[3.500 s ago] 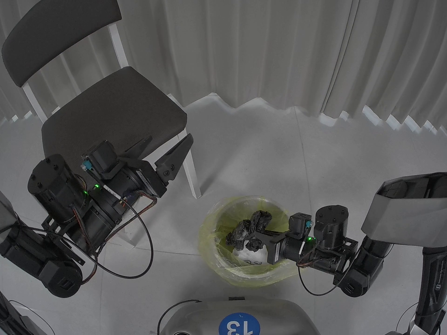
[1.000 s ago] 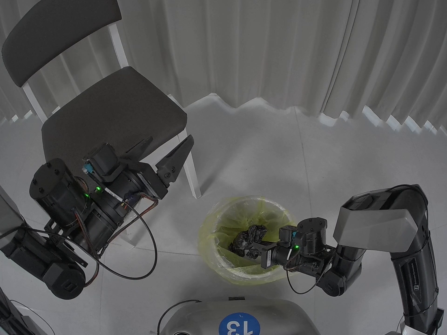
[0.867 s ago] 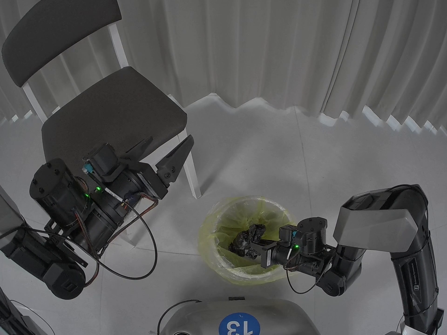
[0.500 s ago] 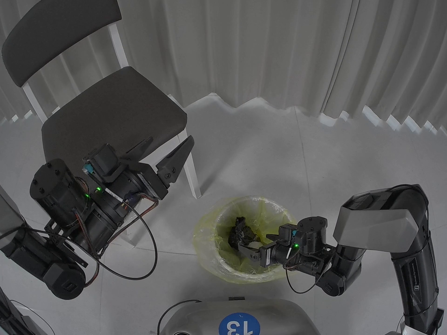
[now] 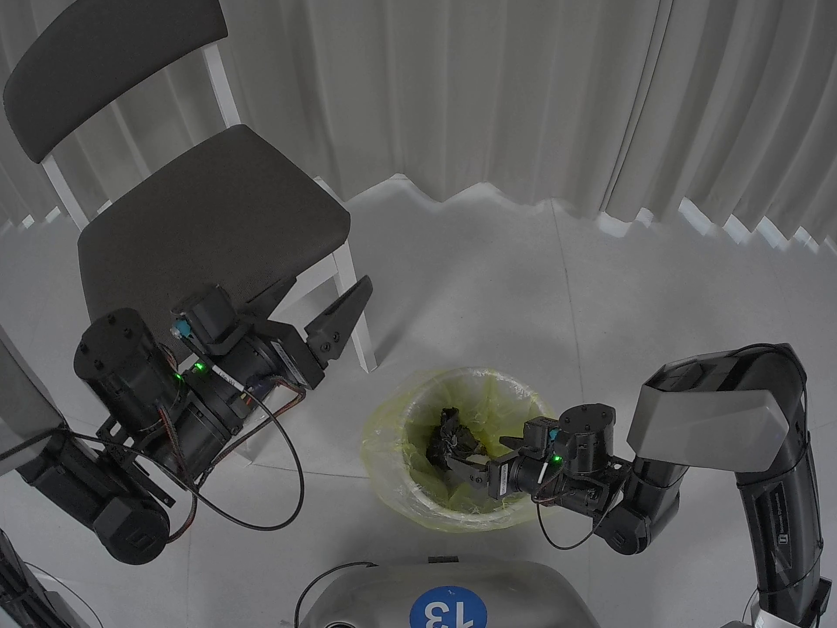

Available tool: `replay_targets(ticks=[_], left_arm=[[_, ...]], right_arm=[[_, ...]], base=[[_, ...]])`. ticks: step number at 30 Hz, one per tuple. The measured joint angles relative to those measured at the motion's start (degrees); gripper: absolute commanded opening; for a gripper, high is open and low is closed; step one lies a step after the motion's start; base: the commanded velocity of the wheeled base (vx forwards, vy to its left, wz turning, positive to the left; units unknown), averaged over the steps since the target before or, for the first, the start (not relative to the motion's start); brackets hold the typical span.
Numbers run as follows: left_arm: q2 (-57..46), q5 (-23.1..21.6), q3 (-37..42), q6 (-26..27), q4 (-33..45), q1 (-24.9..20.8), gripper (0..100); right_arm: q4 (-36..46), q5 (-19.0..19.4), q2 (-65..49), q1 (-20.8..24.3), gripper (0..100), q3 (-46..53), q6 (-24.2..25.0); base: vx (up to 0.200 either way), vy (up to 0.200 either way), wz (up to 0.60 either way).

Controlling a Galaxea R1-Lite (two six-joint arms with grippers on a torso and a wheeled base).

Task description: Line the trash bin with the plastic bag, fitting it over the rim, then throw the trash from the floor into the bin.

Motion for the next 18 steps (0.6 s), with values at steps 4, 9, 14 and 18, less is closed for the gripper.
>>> replay_targets(ticks=[4, 9, 14, 18], left_arm=[[2.5, -0.2, 0.5, 0.0, 0.4, 0.2, 100], [7.6, -0.4, 0.7, 0.0, 1.2, 0.6, 100], [12.3, -0.6, 0.5, 0.1, 5.4, 1.4, 100], [14.5, -2.0, -0.4, 0.3, 15.0, 2.4, 100]], right_arm=[[0.5, 0.0, -1.9, -0.7, 100, 0.3, 0.0], [3.3, -0.1, -6.6, -2.9, 100, 0.9, -0.2], [10.3, 0.0, -13.8, -6.0, 100, 0.9, -0.3], [15.2, 0.0, -19.4, -8.3, 100, 0.6, -0.4]], base=[[0.000, 0.000, 0.00], [0.000, 0.000, 0.00], [0.000, 0.000, 0.00], [0.000, 0.000, 0.00]])
